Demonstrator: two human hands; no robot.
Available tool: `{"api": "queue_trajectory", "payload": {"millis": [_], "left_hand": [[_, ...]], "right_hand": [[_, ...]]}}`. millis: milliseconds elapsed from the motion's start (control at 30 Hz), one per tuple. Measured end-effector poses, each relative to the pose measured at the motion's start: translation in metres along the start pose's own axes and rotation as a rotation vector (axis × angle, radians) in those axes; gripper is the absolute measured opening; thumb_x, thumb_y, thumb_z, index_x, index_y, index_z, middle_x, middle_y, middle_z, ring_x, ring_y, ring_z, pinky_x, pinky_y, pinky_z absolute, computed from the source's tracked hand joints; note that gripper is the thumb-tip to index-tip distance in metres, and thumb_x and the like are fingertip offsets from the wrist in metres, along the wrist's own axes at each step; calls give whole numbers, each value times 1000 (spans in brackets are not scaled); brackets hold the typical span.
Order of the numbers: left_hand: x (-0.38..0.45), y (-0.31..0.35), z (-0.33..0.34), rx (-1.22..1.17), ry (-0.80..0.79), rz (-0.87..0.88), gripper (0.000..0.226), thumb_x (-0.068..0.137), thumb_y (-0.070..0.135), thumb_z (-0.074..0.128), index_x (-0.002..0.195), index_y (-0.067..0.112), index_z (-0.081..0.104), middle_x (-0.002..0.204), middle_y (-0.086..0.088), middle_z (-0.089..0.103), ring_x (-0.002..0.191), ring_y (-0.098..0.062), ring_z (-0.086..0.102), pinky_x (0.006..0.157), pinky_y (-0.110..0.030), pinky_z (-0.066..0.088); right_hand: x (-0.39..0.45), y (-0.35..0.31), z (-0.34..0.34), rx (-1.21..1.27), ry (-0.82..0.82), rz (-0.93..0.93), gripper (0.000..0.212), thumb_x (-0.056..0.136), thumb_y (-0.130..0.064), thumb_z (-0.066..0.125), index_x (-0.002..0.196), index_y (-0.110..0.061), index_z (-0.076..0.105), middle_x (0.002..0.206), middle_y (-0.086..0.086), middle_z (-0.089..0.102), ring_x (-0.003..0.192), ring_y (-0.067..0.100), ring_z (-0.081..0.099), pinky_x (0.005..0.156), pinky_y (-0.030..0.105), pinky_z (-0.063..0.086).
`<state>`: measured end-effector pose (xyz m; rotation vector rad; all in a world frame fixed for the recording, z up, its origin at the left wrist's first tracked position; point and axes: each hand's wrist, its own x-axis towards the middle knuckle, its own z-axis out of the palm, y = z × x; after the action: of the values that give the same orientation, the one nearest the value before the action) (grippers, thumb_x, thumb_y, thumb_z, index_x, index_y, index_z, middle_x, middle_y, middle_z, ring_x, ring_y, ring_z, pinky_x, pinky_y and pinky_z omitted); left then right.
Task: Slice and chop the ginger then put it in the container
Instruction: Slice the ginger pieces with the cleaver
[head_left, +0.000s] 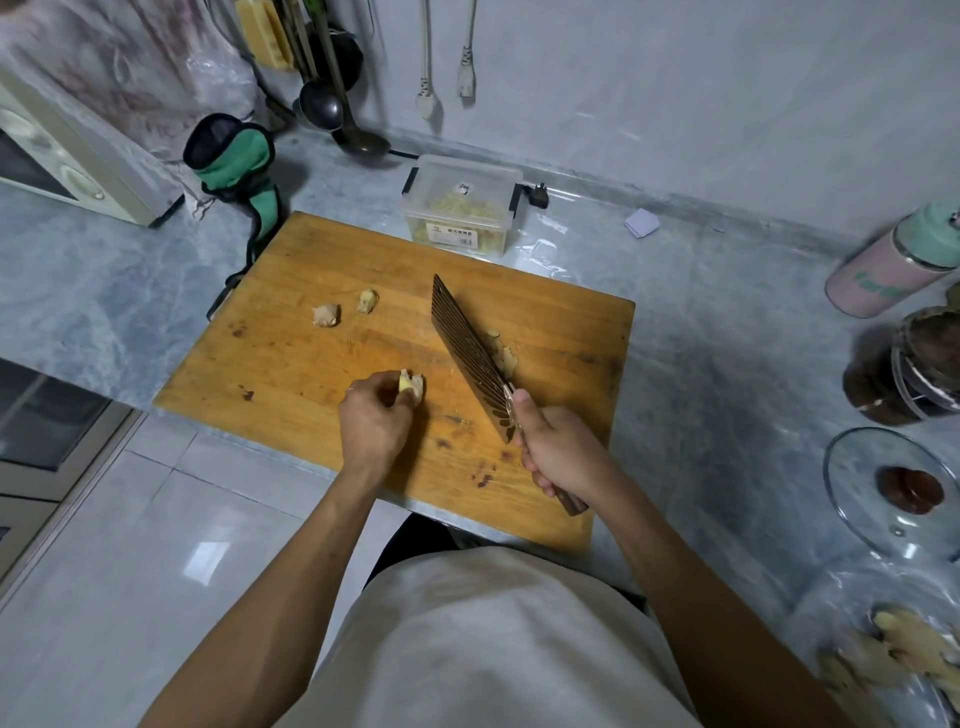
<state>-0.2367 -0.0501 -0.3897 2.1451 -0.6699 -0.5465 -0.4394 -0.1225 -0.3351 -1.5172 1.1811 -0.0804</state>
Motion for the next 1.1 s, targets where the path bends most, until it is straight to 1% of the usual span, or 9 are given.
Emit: {"api": "queue_trajectory", "payload": {"millis": [133, 367, 433, 600, 733, 800, 933, 1033, 1100], "left_hand": [[0, -3, -6, 0, 41, -20, 26, 90, 7, 65, 114, 13, 71, 104, -3, 72, 95, -16, 65, 86, -22, 47], [-4, -3, 1, 178, 7, 73, 36, 84, 30, 77, 113, 11, 71, 102, -8, 69, 88, -22, 67, 85, -32, 55], [-3, 1, 0, 158, 31, 27, 32, 88, 28, 74, 113, 8, 72, 101, -8, 72, 88, -21, 66, 82, -26, 52], [0, 7, 1, -63, 102, -171, 22, 89, 27, 72, 100, 8, 77, 80, 4, 68, 65, 2, 58, 56, -3, 37], [5, 7, 7, -128, 72, -264, 6, 85, 19, 77, 80, 16, 76, 80, 2, 73, 74, -12, 69, 78, -25, 56], [5, 4, 12, -192, 67, -308, 18, 83, 16, 78, 68, 24, 71, 79, -1, 74, 79, -19, 72, 83, -35, 59], [3, 4, 20, -269, 130, -353, 3, 85, 15, 76, 83, 14, 77, 84, -4, 75, 78, -17, 71, 81, -30, 59], [1, 11, 25, -271, 166, -327, 12, 88, 14, 73, 96, 6, 77, 89, -5, 74, 77, -14, 67, 74, -20, 52], [2, 12, 27, -304, 167, -307, 17, 88, 13, 72, 104, 7, 75, 92, -5, 75, 82, -15, 70, 82, -26, 56]], "right_hand": [[0, -3, 6, 1, -25, -18, 62, 103, -61, 30, 76, -13, 57, 58, 2, 52, 40, 13, 46, 42, 26, 41], [1, -7, 10, 5, -39, -20, 61, 103, -61, 30, 76, -13, 56, 59, 3, 52, 41, 13, 46, 41, 26, 41], [1, -7, 10, 10, -39, -9, 61, 103, -61, 30, 77, -13, 56, 60, 3, 52, 39, 12, 45, 41, 25, 40], [-1, -9, 10, 30, -40, -4, 60, 104, -60, 31, 77, -12, 55, 59, 3, 50, 39, 12, 44, 40, 24, 39], [-1, -13, 14, 13, -50, -29, 60, 104, -59, 30, 77, -12, 55, 59, 7, 50, 41, 15, 45, 41, 25, 39], [-3, -15, 17, -3, -62, -43, 61, 105, -58, 29, 76, -12, 55, 59, 8, 50, 41, 16, 46, 42, 25, 40], [-7, -18, 21, -71, -57, -80, 63, 106, -56, 27, 75, -9, 56, 54, 6, 51, 40, 15, 48, 41, 24, 41], [-10, -22, 23, -110, -55, -107, 68, 106, -54, 27, 75, -2, 58, 47, 0, 49, 37, 13, 47, 39, 24, 40], [-11, -24, 23, -151, -59, -127, 72, 107, -53, 26, 78, 4, 60, 46, -1, 50, 35, 11, 47, 41, 26, 41]]}}
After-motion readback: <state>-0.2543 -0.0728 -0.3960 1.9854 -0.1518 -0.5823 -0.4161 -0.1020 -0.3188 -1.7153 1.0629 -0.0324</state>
